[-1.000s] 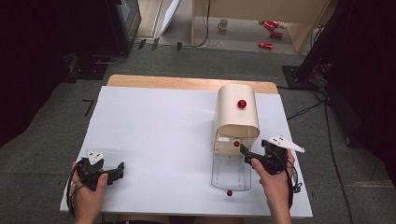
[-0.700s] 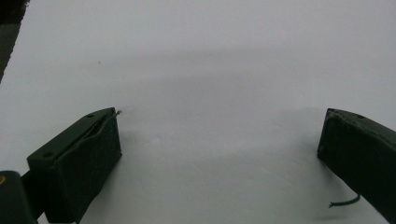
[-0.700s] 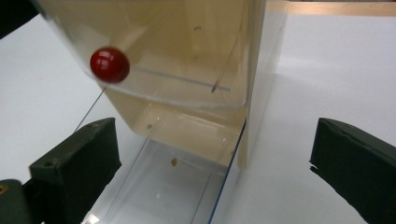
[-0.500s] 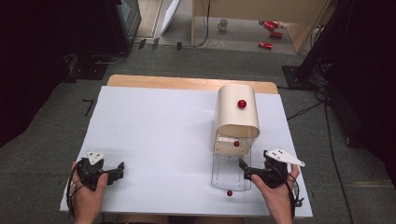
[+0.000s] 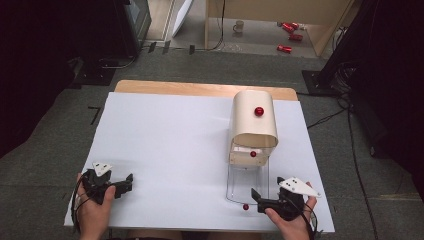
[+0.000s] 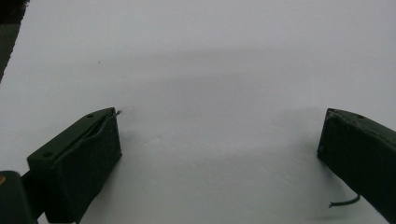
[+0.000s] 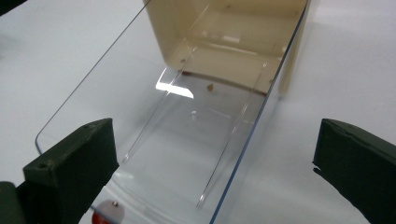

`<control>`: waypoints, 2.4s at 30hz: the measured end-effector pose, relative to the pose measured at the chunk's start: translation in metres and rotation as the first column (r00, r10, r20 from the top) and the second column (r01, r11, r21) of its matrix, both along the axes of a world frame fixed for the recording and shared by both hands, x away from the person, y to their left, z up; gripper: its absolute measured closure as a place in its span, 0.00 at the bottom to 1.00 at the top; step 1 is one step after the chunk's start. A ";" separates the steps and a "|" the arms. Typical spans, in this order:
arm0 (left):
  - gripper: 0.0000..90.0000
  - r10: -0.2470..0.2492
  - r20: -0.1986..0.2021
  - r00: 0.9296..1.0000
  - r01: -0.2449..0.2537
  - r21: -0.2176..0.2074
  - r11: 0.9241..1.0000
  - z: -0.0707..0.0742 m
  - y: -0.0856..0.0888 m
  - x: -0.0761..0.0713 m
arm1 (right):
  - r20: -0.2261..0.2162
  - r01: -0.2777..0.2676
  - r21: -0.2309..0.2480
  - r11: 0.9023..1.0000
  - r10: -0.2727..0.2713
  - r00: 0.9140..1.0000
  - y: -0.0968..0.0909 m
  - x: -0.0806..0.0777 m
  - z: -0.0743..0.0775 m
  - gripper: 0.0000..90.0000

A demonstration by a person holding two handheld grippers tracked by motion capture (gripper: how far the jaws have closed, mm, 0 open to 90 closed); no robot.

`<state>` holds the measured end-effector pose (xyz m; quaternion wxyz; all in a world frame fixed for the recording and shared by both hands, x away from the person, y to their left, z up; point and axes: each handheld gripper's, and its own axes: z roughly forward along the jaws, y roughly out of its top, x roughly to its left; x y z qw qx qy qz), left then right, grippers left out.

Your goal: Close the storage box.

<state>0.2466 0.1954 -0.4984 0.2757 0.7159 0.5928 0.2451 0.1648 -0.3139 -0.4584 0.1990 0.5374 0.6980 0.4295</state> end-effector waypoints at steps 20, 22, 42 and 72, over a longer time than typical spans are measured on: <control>0.00 0.000 0.000 1.000 0.000 -0.001 1.000 0.000 0.000 0.000 | 0.006 -0.063 -0.023 0.998 0.063 0.998 0.009 -0.029 -0.015 0.00; 0.00 0.000 0.000 1.000 0.000 -0.001 1.000 0.000 0.000 0.000 | -0.007 -0.076 -0.030 0.997 0.075 0.997 0.012 -0.030 -0.018 0.00; 0.00 -0.001 -0.002 1.000 0.001 0.000 1.000 0.000 0.000 0.001 | -0.112 -0.096 -0.165 0.982 0.078 0.991 0.028 -0.023 -0.044 0.00; 0.00 -0.001 -0.001 1.000 0.001 0.000 1.000 0.000 0.000 0.001 | -0.038 -0.037 -0.148 0.988 0.032 0.999 0.025 -0.018 -0.033 0.13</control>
